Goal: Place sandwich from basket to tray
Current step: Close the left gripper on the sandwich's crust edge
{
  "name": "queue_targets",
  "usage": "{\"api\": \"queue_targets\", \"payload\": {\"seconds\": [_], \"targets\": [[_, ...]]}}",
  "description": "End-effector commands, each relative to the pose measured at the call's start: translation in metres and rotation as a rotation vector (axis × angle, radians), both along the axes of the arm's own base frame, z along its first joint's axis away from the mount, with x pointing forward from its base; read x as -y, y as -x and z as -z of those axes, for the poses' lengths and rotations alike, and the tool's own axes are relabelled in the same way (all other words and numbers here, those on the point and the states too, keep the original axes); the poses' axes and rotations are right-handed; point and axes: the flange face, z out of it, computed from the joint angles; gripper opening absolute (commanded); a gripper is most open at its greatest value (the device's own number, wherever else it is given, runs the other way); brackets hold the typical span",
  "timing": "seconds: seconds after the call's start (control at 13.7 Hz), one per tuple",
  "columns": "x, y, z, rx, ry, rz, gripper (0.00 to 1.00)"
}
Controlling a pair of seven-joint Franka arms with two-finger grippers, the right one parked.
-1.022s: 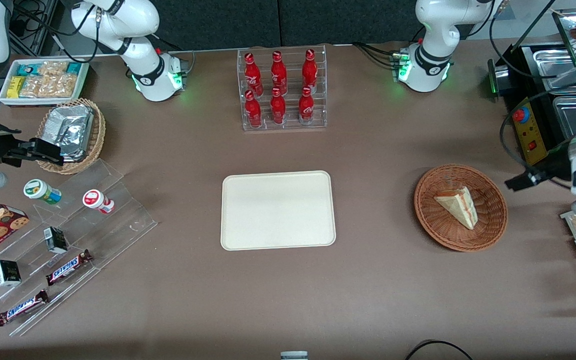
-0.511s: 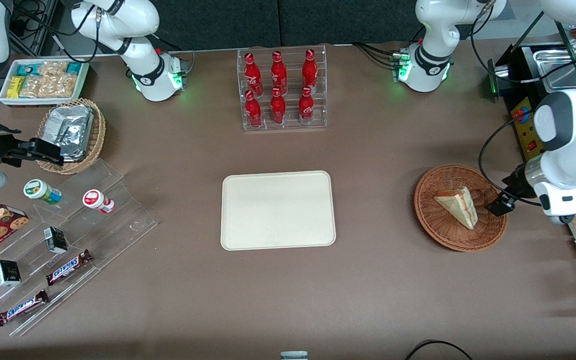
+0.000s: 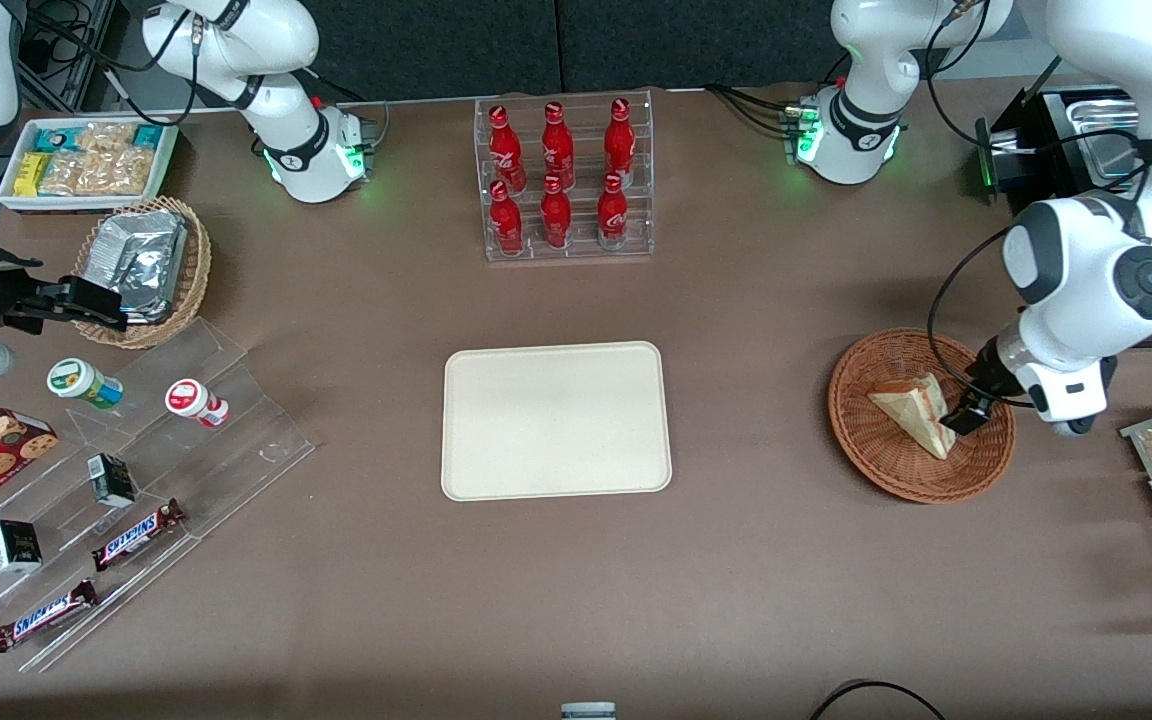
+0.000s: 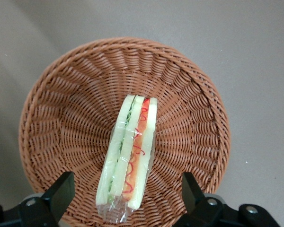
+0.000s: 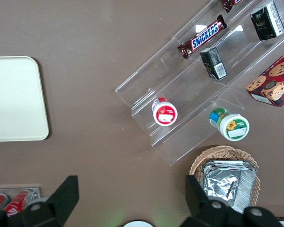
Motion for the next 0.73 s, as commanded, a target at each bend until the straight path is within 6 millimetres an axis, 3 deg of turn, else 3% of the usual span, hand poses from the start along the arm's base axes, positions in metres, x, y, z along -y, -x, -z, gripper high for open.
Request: {"api": "queue_targets", "payload": {"seconds": [0.0,0.66], "targets": [[0.013,0.012,0.001,0.010,-0.007,-0.001,1.00],[0.017,0.026,0.046,0.018,-0.009,0.009,1.00]]}}
